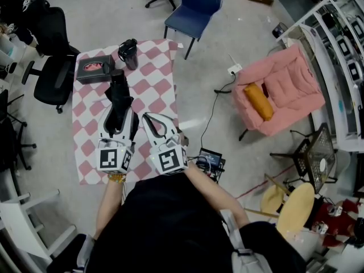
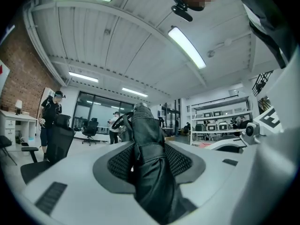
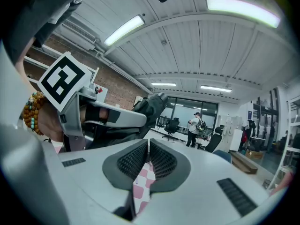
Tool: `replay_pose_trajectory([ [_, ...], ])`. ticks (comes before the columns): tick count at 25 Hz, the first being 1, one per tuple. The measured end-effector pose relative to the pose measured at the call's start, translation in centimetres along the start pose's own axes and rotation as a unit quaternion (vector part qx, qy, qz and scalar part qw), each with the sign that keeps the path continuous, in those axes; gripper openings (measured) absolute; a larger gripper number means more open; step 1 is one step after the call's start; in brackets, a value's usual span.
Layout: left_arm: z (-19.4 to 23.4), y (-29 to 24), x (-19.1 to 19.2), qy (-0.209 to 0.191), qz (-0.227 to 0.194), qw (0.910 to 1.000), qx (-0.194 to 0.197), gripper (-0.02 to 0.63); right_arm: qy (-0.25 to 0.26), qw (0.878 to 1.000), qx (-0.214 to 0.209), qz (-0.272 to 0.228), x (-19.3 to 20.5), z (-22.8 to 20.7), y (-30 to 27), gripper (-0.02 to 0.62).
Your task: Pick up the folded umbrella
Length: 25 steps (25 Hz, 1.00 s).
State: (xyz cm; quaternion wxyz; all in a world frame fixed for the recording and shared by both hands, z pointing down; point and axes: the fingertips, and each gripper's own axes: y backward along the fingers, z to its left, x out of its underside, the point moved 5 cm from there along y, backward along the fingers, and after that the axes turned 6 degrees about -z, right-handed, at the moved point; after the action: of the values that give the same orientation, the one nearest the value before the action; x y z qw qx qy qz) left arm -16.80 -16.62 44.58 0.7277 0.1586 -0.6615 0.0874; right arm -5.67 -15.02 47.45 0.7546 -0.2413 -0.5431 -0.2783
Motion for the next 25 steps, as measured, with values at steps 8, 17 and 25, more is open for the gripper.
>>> replay_pose_trajectory([
  [8, -0.3, 0.7, -0.4, -0.023, -0.023, 0.9995, -0.001, 0.201, 0.000, 1.000, -0.001, -0.003, 0.0, 0.1, -0.2, 0.018],
  [17, -1.3, 1.1, 0.0, -0.033, -0.027, 0.9990, 0.011, 0.199, -0.010, 1.000, 0.007, -0.009, -0.1, -0.3, 0.1, 0.018],
  [25, -1.9, 1.5, 0.8, -0.037, -0.023, 0.9989, 0.015, 0.199, -0.028, 0.999, 0.013, -0.011, 0.4, -0.9, -0.1, 0.018],
])
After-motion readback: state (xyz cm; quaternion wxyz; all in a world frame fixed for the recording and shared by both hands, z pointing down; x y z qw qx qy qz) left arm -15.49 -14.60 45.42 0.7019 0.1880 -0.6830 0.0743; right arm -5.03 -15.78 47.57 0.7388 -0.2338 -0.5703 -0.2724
